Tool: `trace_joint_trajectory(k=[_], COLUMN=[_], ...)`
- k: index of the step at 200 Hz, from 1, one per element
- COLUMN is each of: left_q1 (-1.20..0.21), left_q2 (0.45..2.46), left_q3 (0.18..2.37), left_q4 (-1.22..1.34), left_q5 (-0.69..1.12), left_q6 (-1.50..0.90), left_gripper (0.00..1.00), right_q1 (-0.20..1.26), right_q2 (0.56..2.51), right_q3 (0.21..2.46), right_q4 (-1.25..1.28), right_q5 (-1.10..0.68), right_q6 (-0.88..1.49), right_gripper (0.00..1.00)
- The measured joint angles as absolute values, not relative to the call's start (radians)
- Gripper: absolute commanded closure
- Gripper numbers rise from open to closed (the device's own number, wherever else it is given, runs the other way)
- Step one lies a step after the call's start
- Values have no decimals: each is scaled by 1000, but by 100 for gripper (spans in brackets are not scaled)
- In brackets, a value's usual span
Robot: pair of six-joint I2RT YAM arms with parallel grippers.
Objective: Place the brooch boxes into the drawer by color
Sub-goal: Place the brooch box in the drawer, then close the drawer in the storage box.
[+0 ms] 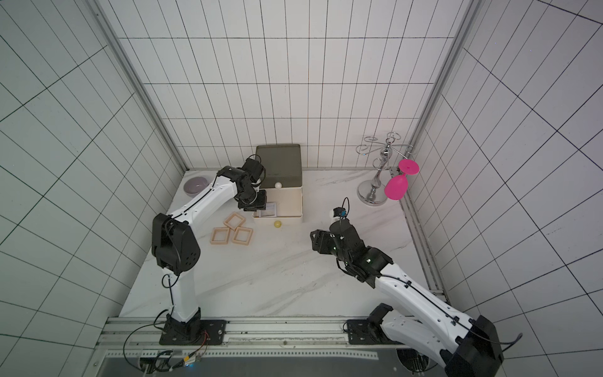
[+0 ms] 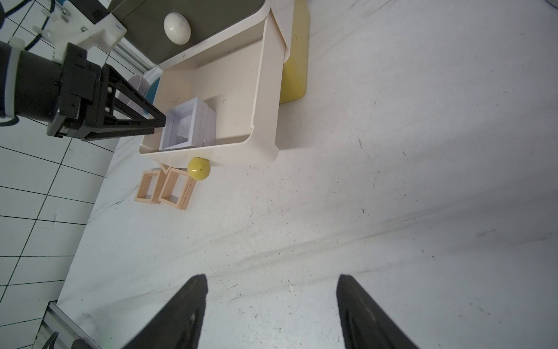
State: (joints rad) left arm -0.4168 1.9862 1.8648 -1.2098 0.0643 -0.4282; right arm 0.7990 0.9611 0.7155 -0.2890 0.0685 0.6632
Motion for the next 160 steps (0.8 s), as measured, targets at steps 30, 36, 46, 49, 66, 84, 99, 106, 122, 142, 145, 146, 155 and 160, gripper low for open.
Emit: trace_joint_trajectory(k=[30, 36, 46, 49, 66, 84, 99, 106, 122, 142, 145, 146, 155, 160], left_q1=[-404, -397, -381, -376, -336, -280, -211, -178, -92, 0, 10, 16, 43, 58], left_q2=[1966, 1958, 1941, 1934, 1877, 1792, 1697, 1655, 1565, 1473, 1460, 1455, 1424, 1403], left_q3=[1883, 1889, 1900, 1902, 1903, 1879, 1813, 1774, 1662, 1496, 1472, 1461, 1394, 1353], left_q4=[-1198, -1193, -1182, -1180, -1169, -1158, -1140, -1135, -1120, -1098, -1094, -1093, -1078, -1066], left_q5=[83, 91, 105, 107, 123, 132, 139, 140, 148, 168, 174, 176, 189, 198], left_q6=[-433, -434, -437, -437, -442, -446, -447, -448, -447, -445, -445, -445, -445, -445], left_gripper=[55, 54, 54, 54, 54, 54, 54, 54, 54, 53, 53, 53, 53, 53], right_q1=[802, 804, 807, 808, 815, 827, 839, 845, 853, 853, 853, 853, 847, 841], right_q2=[968, 972, 981, 983, 995, 1003, 1011, 1017, 1039, 1093, 1107, 1110, 1147, 1169], right_q3=[716, 716, 716, 716, 716, 716, 716, 716, 716, 725, 730, 731, 752, 768], right_q4=[-286, -285, -282, -282, -281, -279, -271, -266, -252, -237, -236, -236, -234, -231], right_q5=[69, 69, 68, 68, 69, 70, 72, 73, 73, 68, 65, 65, 54, 39], right_q6=[662, 662, 661, 661, 657, 651, 643, 639, 631, 605, 600, 599, 591, 579], right_gripper=[28, 28, 28, 28, 28, 28, 28, 28, 38, 80, 83, 84, 100, 100])
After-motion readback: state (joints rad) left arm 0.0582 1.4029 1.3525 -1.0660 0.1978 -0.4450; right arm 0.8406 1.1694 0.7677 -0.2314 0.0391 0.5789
